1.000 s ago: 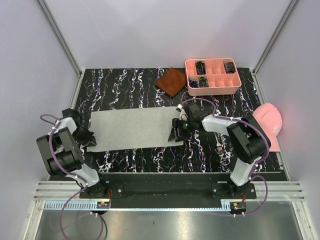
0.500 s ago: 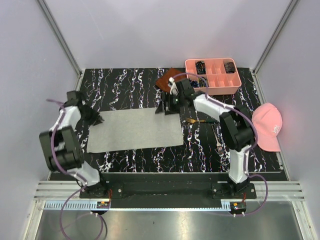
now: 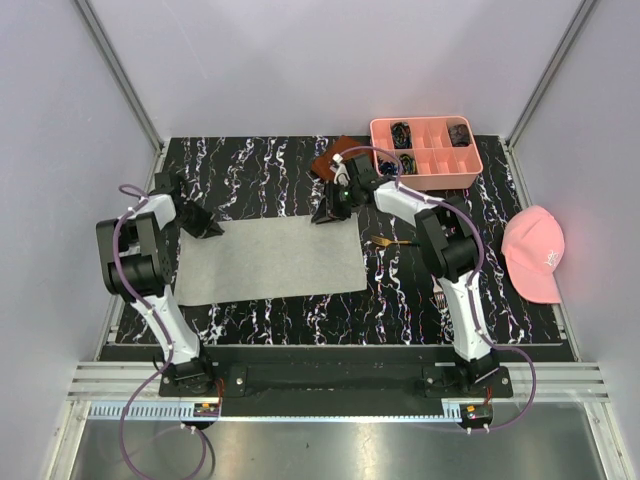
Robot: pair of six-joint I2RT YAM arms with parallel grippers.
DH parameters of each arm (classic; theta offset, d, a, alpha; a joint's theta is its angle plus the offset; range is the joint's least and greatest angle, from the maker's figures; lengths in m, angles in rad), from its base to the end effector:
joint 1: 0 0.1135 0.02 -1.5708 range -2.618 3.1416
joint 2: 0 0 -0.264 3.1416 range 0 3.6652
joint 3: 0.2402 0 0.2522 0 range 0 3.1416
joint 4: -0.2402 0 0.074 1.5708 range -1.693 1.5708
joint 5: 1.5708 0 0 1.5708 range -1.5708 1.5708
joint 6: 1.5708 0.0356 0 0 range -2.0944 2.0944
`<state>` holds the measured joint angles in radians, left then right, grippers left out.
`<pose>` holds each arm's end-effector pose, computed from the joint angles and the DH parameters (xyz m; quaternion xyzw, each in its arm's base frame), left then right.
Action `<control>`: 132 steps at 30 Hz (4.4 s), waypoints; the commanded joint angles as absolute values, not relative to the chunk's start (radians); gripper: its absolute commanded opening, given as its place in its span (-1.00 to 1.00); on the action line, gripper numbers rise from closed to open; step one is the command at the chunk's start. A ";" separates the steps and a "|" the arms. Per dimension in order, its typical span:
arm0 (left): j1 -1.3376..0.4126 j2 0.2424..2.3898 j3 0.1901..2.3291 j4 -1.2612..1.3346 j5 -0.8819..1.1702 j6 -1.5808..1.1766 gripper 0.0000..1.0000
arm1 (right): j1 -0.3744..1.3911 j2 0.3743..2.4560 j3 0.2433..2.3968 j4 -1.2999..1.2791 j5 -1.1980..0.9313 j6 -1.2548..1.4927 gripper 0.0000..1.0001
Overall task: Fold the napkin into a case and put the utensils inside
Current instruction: Smooth out the rectangle-folded napkin at the center of the board, then pick up the rectangle-folded napkin from the center of the board.
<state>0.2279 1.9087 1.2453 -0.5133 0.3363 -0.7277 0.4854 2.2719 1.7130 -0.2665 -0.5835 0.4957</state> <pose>0.3716 0.0741 0.1596 -0.4155 0.8736 -0.2068 0.1464 0.4332 0.2507 0.1600 -0.1001 0.8925 0.4006 0.1814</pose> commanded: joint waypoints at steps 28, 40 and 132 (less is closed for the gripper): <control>0.424 1.978 1.486 -0.601 0.286 -0.690 -0.65 | 0.356 2.330 1.704 -0.212 -0.627 0.489 -0.51; 0.062 1.919 1.384 -0.421 0.385 -0.802 -0.69 | 0.454 2.269 1.792 -0.236 -0.617 0.518 -0.06; -0.263 1.077 0.851 -0.600 0.192 -0.663 -0.03 | 0.626 2.120 1.422 -0.581 0.190 0.345 -1.00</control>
<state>-0.3428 1.0405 0.8188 -0.6548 0.0837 -0.6735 0.6201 2.0575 1.4567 -0.5716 0.1307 0.3702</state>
